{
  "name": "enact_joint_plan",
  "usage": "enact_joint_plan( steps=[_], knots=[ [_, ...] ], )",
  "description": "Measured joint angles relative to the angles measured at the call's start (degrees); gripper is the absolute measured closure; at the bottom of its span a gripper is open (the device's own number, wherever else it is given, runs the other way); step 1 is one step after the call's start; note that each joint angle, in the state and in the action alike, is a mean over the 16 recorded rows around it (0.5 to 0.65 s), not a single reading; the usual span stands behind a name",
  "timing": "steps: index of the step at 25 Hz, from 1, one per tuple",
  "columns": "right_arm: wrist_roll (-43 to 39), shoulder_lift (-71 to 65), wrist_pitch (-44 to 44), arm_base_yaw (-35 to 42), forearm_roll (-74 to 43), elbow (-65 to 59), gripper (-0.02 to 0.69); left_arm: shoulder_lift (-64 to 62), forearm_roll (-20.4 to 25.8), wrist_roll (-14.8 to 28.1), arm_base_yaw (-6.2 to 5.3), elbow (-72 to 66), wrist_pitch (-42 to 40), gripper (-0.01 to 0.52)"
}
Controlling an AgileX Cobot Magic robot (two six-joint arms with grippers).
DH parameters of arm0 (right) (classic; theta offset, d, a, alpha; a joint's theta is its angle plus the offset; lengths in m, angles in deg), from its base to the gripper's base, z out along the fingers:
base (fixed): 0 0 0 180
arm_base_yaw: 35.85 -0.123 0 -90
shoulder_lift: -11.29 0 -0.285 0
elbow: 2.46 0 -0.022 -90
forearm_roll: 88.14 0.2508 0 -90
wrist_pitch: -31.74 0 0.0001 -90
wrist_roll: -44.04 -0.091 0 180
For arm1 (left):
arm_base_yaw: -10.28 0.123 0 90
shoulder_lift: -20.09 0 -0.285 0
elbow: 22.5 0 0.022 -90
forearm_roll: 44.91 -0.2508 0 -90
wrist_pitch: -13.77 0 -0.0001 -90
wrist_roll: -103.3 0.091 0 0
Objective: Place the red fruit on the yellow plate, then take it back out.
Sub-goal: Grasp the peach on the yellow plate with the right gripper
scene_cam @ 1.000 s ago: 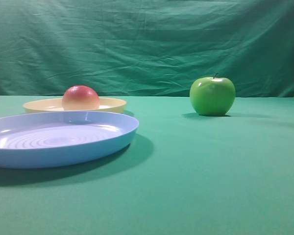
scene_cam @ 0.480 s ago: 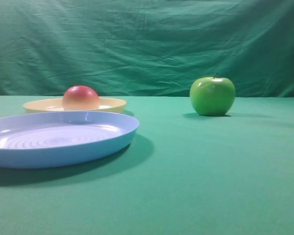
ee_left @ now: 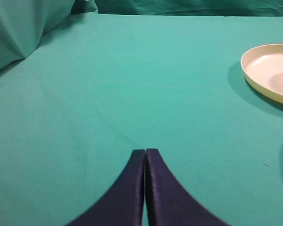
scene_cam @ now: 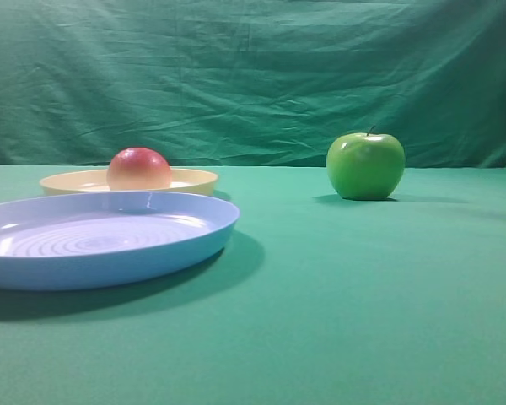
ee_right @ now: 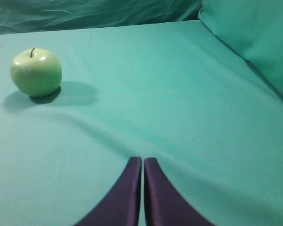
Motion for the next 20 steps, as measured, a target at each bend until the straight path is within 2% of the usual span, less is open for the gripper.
enact_joint_plan(
  steps=[11, 20],
  knots=[
    [-0.71, -1.12, -2.21, -0.62, 0.71, 1.77, 0.665, 0.00, 0.00, 0.00, 0.00, 0.00, 0.00, 0.514],
    [-0.83, -9.88, -1.45, -1.20, 2.58, 13.62, 0.665, 0.00, 0.00, 0.00, 0.00, 0.00, 0.00, 0.514]
  ],
)
